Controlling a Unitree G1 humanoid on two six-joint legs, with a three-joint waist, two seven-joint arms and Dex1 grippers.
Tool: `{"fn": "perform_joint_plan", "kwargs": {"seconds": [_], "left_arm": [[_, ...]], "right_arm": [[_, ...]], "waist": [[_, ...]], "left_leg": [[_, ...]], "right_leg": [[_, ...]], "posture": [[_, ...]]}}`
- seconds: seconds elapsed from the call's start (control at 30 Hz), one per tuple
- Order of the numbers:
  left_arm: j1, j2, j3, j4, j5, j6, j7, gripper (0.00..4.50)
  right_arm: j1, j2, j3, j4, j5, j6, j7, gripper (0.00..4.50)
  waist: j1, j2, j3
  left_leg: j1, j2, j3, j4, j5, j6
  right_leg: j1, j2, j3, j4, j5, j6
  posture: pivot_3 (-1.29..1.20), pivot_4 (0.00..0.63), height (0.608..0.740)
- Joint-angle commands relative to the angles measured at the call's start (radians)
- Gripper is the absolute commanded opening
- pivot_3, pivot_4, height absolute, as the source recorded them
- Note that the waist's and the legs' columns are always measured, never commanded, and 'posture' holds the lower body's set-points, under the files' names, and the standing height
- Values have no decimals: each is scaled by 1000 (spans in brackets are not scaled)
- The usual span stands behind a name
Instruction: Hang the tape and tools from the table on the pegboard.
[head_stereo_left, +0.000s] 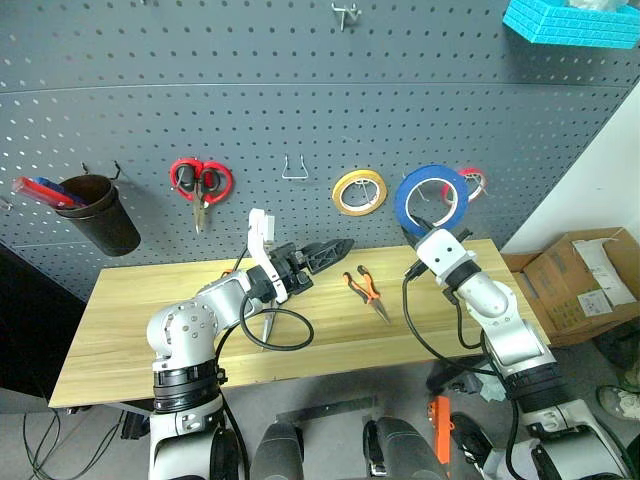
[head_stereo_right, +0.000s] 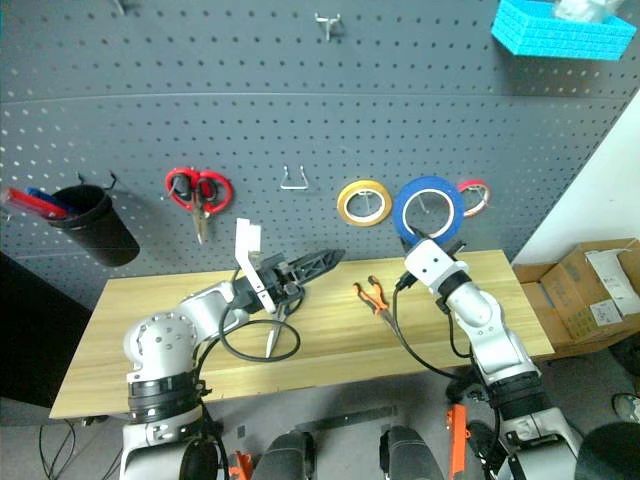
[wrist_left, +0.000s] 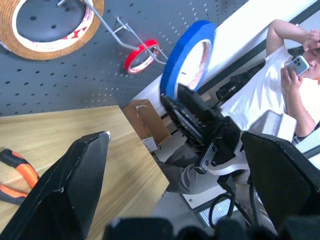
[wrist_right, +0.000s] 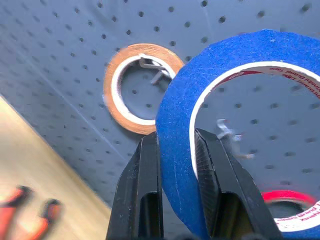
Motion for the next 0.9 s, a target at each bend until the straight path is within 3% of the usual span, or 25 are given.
{"fn": "perform_joint_plan", "kwargs": {"seconds": [0.03, 0.23, 0.47, 0.5, 0.8, 0.9], "left_arm": [[-34, -22, -37, -19, -19, -31, 7, 4500], [-48, -67, -80, -13, -21, -49, 22, 4500], [-69, -74, -102, 22, -17, -72, 13, 4500], [-74, -71, -103, 28, -17, -73, 10, 4500], [-50, -35, -100, 26, -16, -85, 9, 4500], [-19, -7, -98, 14, 10, -102, 21, 4500]], "right_arm": [[-57, 17, -41, 29, 108, 21, 84, 554], [-126, 13, -61, 114, 169, 53, 171, 554], [-170, 7, -98, 200, 173, 64, 166, 554], [-167, 7, -102, 201, 176, 68, 165, 1278], [-55, 29, -98, 100, 154, 117, 124, 4266], [37, 51, -76, -4, 143, 187, 102, 4451]], "waist": [[4, 0, -2], [7, 0, -2], [7, 0, -2], [7, 1, -2], [7, 1, -2], [7, 1, -2]], "left_leg": [[0, 0, 0, 0, 0, 0], [0, 0, 1, 1, 0, 0], [0, 0, 1, 1, 0, 0], [1, 0, 1, 1, 0, 0], [2, 0, 0, 2, 0, 0], [3, 0, 1, 2, 0, 1]], "right_leg": [[0, 0, 0, 0, 0, 0], [0, 0, 1, 1, 2, -3], [0, 0, 1, 2, 3, -4], [0, 0, 1, 2, 3, -4], [0, 0, 1, 8, 2, -4], [0, 0, 2, 9, 2, -3]], "posture": [[83, 64, 740], [77, 73, 740], [67, 86, 740], [66, 89, 740], [70, 101, 740], [73, 107, 740]]}}
